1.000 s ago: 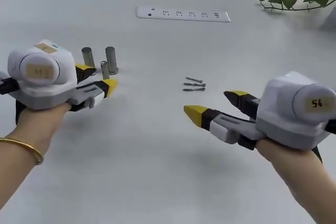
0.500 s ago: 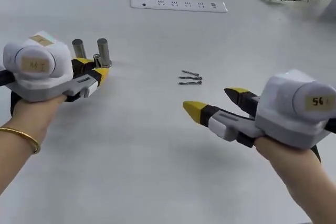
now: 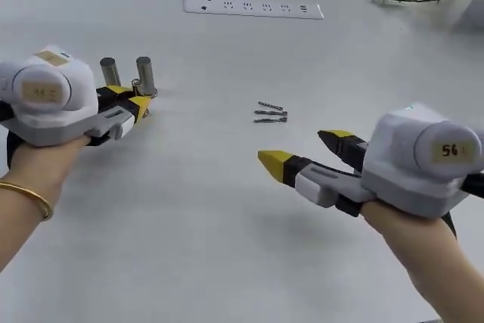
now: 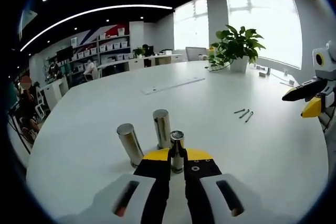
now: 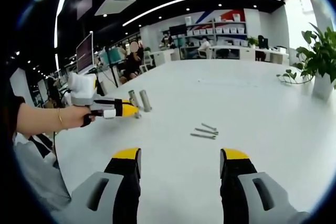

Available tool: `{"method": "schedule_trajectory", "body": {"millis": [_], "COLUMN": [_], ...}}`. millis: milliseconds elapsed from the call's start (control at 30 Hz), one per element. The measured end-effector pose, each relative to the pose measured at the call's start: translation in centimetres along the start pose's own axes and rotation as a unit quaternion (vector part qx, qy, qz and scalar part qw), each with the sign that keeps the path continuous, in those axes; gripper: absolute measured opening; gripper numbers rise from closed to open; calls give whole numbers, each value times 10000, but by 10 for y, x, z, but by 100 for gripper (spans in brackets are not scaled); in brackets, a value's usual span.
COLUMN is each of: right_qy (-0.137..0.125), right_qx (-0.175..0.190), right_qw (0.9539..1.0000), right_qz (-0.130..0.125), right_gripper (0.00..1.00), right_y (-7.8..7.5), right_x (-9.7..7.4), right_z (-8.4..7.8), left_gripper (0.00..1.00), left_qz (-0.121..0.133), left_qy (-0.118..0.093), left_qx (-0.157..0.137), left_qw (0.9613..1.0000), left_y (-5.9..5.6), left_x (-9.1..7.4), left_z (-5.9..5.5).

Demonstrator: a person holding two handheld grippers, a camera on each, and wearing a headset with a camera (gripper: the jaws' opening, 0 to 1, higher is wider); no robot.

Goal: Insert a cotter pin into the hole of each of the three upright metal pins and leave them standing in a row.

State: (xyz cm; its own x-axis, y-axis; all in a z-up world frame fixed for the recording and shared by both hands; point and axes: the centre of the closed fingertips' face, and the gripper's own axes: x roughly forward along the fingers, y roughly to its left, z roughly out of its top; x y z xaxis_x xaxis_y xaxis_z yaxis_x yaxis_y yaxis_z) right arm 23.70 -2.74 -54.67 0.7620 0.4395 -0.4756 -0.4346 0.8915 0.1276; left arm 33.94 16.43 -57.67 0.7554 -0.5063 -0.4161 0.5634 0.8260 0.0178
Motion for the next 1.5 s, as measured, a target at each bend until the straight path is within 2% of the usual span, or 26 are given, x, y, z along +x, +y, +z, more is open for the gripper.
{"method": "schedule_trajectory", "body": {"millis": [133,367,667,833,967,1133,1300,1500], "right_qy": [-12,-22,-11,-29,-23,-12,27,66], "right_qx": [1,-165,-167,-121,-121,-128,-117,-95], "right_qw": [10000,9999,9998,9999,9999,9999,9999,9999], "right_qz": [-4,7,66,70,61,86,87,117], "right_gripper": [57,58,58,58,57,57,57,55], "right_y": [0,4,6,5,4,4,3,3], "right_x": [-1,-2,-4,-7,-8,-9,-9,-9], "right_z": [1,4,4,5,4,3,1,0], "left_gripper": [5,5,5,5,5,5,6,6], "left_qz": [6,-93,-312,-471,-563,-695,-766,-804], "left_qy": [20,-21,-45,11,13,35,25,5], "left_qx": [-14,-45,-49,-1,-69,7,54,105], "left_qw": [10000,9999,9995,9989,9984,9976,9970,9967], "left_y": [-1,-15,-42,-61,-71,-84,-91,-94], "left_x": [-2,-11,-17,-18,-18,-18,-19,-19], "left_z": [-1,3,2,-1,-3,-5,-7,-7]}}
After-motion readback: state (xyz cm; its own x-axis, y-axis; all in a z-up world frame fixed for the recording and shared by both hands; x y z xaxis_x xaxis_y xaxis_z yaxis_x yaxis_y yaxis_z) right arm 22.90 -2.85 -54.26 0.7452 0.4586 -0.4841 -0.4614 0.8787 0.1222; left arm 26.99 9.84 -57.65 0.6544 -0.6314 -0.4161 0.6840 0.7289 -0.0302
